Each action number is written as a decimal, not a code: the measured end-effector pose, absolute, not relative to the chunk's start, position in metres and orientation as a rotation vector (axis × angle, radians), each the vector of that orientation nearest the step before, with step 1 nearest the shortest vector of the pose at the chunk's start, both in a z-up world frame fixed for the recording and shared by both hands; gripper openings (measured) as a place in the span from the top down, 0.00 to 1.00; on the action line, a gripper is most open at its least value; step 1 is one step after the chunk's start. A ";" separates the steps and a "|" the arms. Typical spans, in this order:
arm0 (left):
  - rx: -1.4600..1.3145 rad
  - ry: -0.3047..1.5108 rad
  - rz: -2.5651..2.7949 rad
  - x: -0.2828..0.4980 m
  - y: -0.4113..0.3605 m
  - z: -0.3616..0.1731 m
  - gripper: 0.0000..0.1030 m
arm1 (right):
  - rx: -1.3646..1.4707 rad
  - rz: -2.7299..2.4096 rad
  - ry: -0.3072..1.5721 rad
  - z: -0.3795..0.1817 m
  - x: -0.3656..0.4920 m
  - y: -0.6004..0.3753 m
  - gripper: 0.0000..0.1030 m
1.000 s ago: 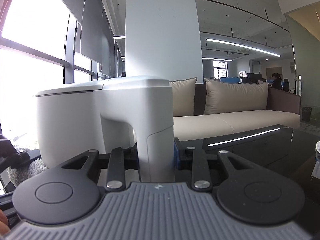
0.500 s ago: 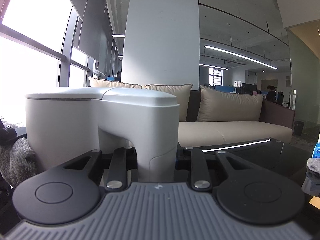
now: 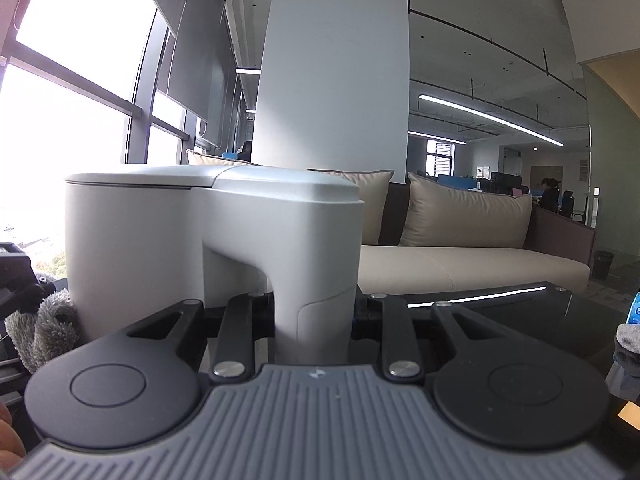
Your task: Clean container
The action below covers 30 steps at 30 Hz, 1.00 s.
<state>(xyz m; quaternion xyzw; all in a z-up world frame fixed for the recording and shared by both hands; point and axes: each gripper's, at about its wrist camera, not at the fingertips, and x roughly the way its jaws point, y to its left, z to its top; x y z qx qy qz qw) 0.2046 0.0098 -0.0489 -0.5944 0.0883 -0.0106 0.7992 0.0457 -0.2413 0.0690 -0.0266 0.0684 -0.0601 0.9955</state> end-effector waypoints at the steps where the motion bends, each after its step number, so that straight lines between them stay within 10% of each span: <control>1: -1.286 0.197 -0.015 0.205 0.011 -0.052 0.73 | -0.053 -0.119 0.137 0.069 0.046 -0.241 0.74; 30: -1.300 0.313 0.130 0.200 0.022 -0.089 0.72 | -0.051 -0.091 0.132 0.071 0.041 -0.241 0.74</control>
